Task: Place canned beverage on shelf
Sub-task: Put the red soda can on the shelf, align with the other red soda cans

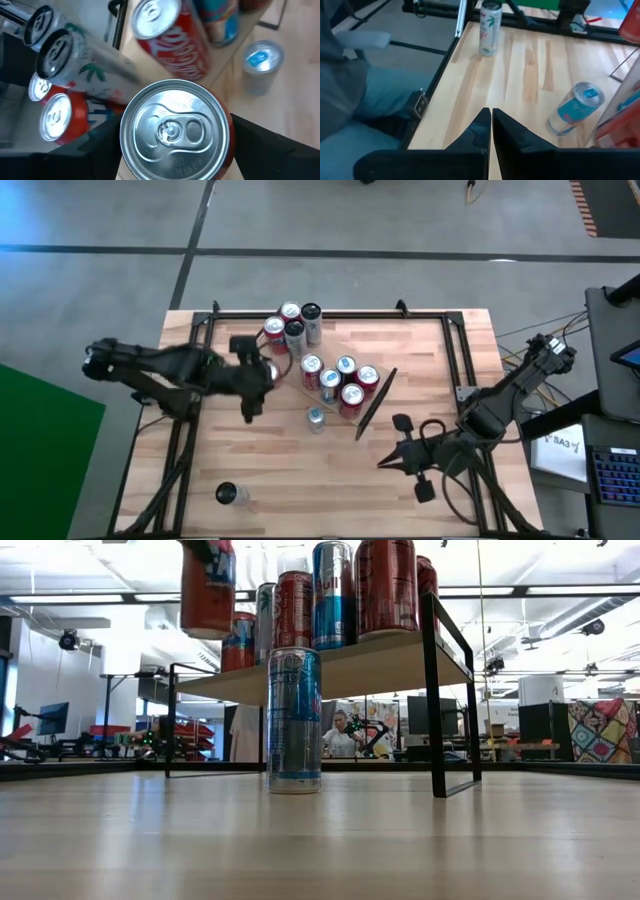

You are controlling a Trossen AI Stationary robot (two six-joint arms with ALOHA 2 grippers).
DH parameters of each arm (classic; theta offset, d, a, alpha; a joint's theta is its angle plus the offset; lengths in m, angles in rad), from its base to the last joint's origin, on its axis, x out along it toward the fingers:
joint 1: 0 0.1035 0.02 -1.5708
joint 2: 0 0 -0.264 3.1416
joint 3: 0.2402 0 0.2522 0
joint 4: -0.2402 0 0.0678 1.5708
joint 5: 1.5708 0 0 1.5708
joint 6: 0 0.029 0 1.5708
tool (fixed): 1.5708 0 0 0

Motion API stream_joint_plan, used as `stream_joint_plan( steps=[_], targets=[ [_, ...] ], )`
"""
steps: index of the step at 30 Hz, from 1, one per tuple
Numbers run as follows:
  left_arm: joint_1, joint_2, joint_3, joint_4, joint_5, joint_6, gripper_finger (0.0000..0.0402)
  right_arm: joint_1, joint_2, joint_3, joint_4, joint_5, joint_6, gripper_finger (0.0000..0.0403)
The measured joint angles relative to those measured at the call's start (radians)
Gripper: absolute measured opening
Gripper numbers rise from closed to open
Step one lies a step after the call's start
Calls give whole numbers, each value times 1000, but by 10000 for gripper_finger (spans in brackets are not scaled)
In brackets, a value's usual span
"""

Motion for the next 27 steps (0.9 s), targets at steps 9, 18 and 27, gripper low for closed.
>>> stream_joint_plan(
  steps=[9, 18, 27],
  targets=[
    [215, -46, -53, 146, 222, 252, 291, -14, -2, 76, -8, -1, -54, 9],
    [366, -52, -73, 181, 338, 330, 294, -27, -3, 143, -40, 0, -84, 9],
    [392, -52, -111, 203, 418, 296, 297, -28, -3, 145, -40, 0, -66, 9]
  ],
)
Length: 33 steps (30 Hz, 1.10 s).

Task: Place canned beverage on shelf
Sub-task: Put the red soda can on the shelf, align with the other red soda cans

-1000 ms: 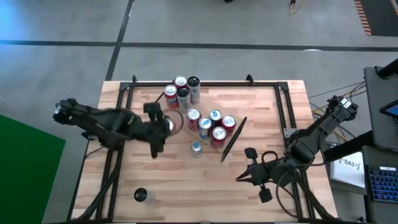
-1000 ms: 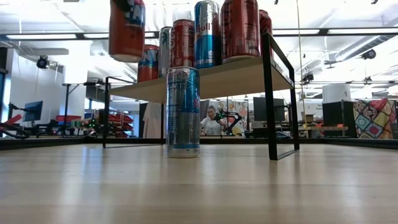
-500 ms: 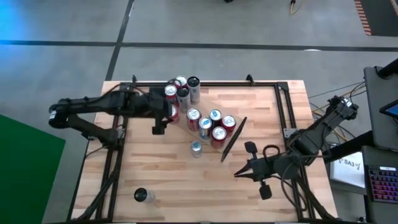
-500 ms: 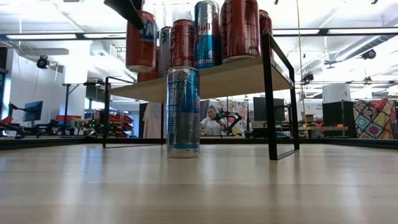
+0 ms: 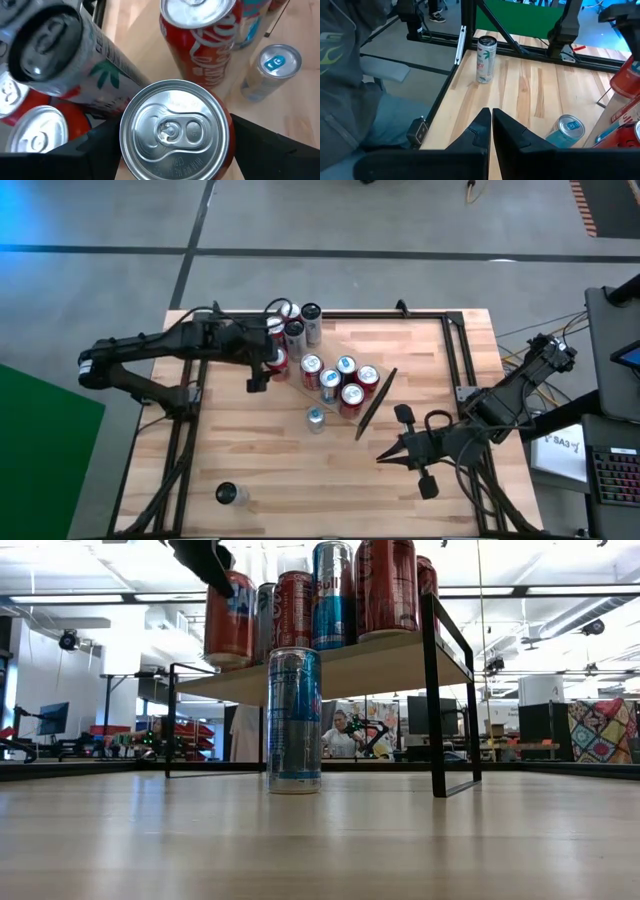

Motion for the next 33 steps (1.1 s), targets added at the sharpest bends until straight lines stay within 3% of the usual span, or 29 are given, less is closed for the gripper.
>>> stream_joint_plan(
  steps=[11, 23, 33],
  targets=[
    [2, -4, -90, 117, -6, -3, 299, 0, 0, 0, 0, 0, -9, 9],
    [3, -12, -69, 104, -27, 7, 346, 0, 0, 0, -1, 0, -16, 9],
    [-4, -14, -19, 61, -57, -10, 351, -2, 0, 0, -5, 0, -56, 9]
  ],
)
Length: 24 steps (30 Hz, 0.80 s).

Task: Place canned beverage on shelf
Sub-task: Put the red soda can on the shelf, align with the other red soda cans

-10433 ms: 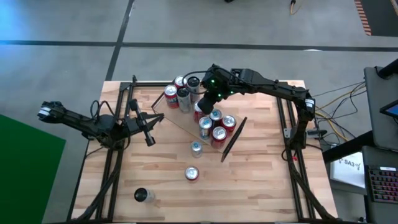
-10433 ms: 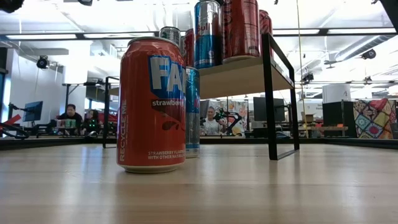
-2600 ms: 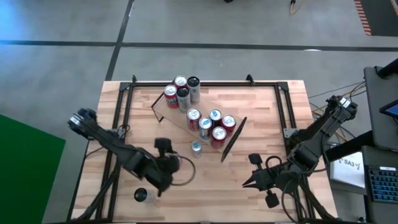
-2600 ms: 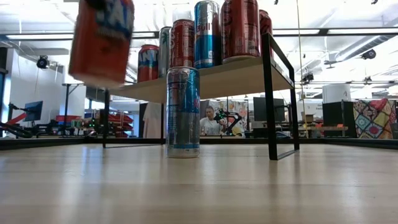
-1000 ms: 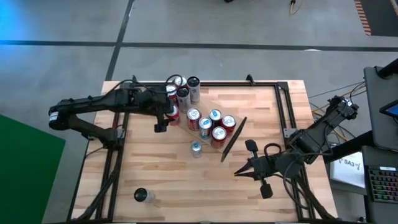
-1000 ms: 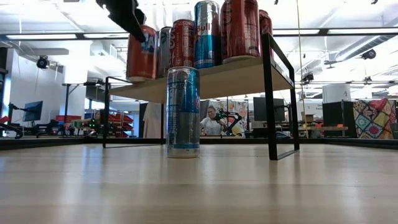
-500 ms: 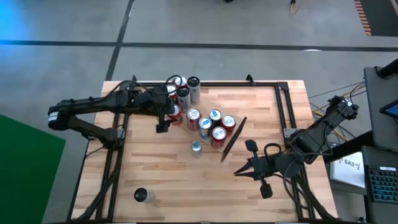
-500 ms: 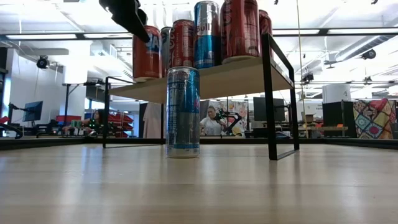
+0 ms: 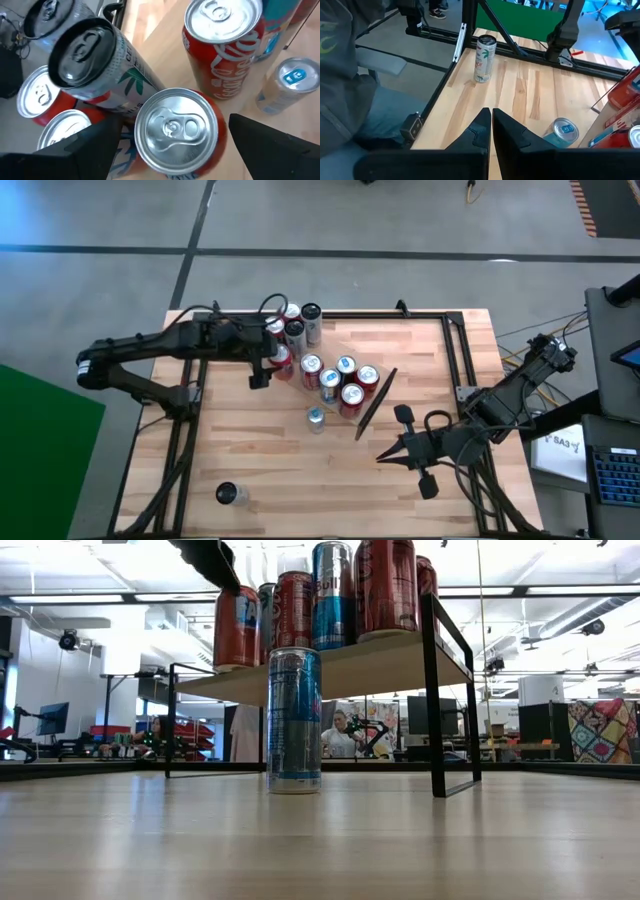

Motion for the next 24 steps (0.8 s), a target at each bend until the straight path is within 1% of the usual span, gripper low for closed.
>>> stream_joint_plan(
  steps=[4, 8, 11, 13, 15, 20, 24],
  targets=[
    [-16, -3, 48, -58, 5, -45, 351, -20, 0, 0, 0, 0, -17, 9],
    [-50, -16, 75, -51, 53, -99, 351, -65, 0, 0, 0, 1, -37, 9],
    [-102, -30, 76, -12, 43, -166, 351, -117, 0, 0, 7, 0, -65, 9],
    [-160, -42, 65, -10, 37, -200, 347, -165, 0, 0, 34, 0, -87, 9],
    [-240, -54, 47, -4, -16, -233, 341, -218, 0, 1, 57, 0, -95, 9],
    [-464, -97, -40, 32, -274, -299, 320, -357, 0, 1, 70, -2, -100, 9],
    [-586, -138, -128, 70, -385, -381, 305, -449, 0, 1, 107, -2, -105, 9]
  ],
)
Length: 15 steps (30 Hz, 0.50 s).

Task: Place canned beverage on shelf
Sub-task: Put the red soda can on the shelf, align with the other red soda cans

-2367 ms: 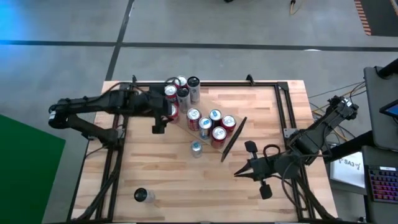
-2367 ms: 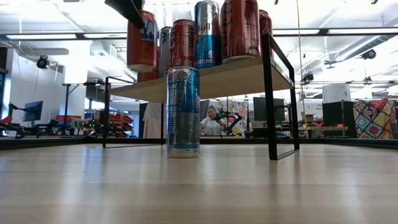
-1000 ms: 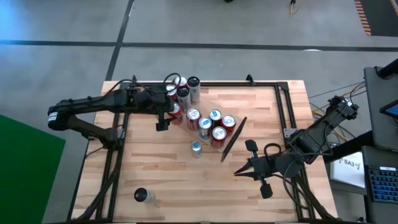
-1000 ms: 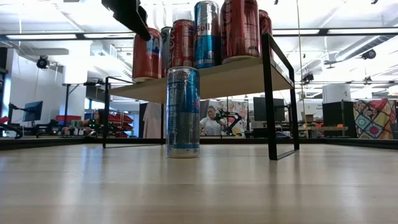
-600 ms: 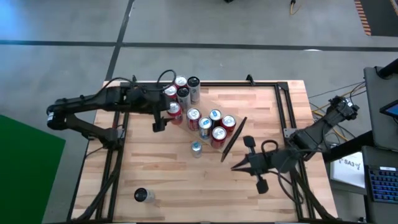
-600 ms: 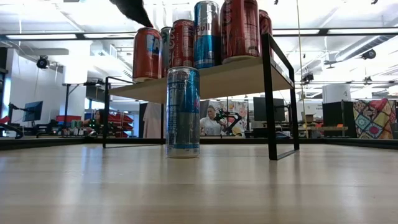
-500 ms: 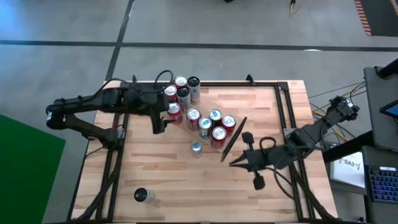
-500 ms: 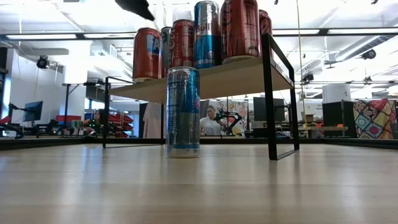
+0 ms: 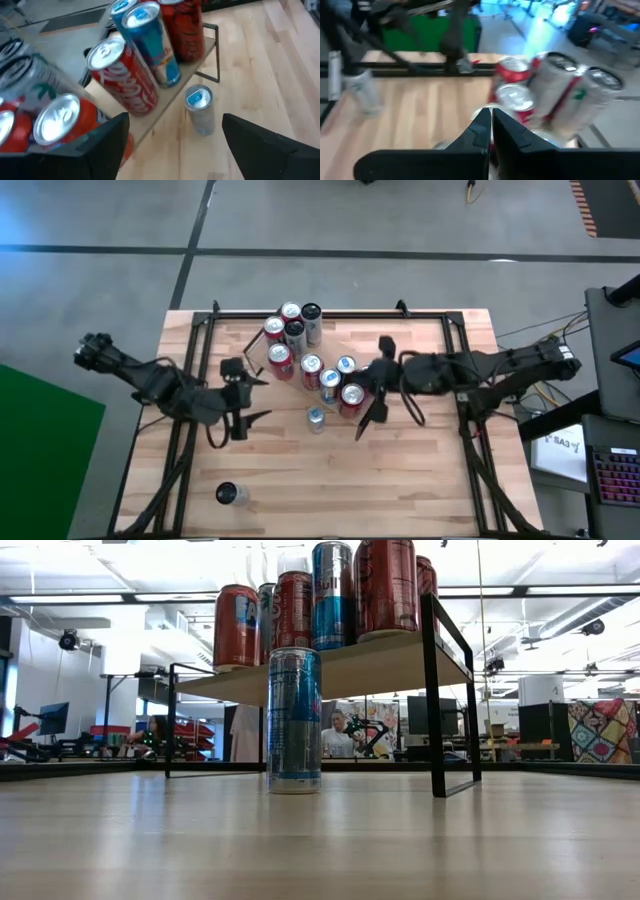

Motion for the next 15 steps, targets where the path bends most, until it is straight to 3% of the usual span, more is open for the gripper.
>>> stream_joint_plan(
  steps=[9, 15],
  targets=[
    [-10, -50, -219, 183, -209, -102, 257, -143, 0, 4, 16, 0, -70, 9],
    [22, -47, -328, 420, -293, -33, 176, -171, 0, 4, 16, -4, -122, 9]
  ],
)
